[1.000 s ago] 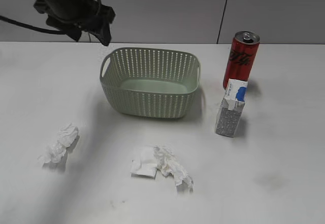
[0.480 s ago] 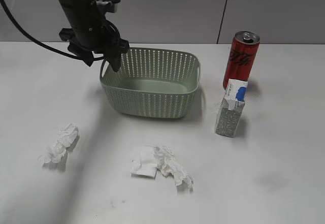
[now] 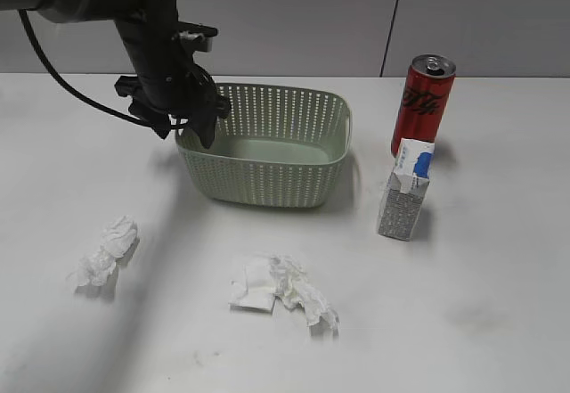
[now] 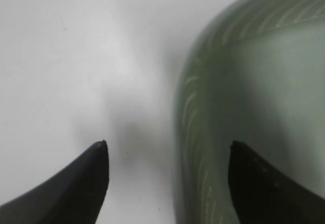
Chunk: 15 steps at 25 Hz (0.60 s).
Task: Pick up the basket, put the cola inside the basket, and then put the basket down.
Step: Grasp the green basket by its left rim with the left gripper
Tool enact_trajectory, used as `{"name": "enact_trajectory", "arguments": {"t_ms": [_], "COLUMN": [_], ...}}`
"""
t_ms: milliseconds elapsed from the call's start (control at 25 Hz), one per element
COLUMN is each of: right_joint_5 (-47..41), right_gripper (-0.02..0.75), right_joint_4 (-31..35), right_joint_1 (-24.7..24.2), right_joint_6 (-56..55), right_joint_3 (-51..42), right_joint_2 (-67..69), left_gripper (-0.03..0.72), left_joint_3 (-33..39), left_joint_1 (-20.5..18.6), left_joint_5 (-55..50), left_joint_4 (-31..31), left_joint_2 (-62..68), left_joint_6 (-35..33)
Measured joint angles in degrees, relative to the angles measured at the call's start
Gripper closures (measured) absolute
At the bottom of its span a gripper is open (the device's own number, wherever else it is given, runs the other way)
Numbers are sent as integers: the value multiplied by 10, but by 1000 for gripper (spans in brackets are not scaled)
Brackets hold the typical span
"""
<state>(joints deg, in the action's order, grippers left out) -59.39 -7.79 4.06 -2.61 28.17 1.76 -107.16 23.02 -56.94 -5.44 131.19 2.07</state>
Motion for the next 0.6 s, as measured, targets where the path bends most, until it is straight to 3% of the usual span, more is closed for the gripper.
{"name": "enact_trajectory", "arguments": {"t_ms": [160,280,360,520,600], "right_joint_5": [0,0,0,0,0], "right_gripper": [146,146,146,146,146], "right_joint_4": [0,0,0,0,0], "right_joint_1": [0,0,0,0,0], "right_joint_6": [0,0,0,0,0], "right_joint_3": [0,0,0,0,0], "right_joint_2": [0,0,0,0,0], "left_gripper": [168,234,339,620,680], "left_joint_3": [0,0,0,0,0], "left_joint_1": [0,0,0,0,0], "left_joint_5": [11,11,6,-10,-7], "left_joint_4": [0,0,0,-4,-10], "left_joint_2": [3,3,3,3,-4], "left_joint_6": [0,0,0,2,7]}}
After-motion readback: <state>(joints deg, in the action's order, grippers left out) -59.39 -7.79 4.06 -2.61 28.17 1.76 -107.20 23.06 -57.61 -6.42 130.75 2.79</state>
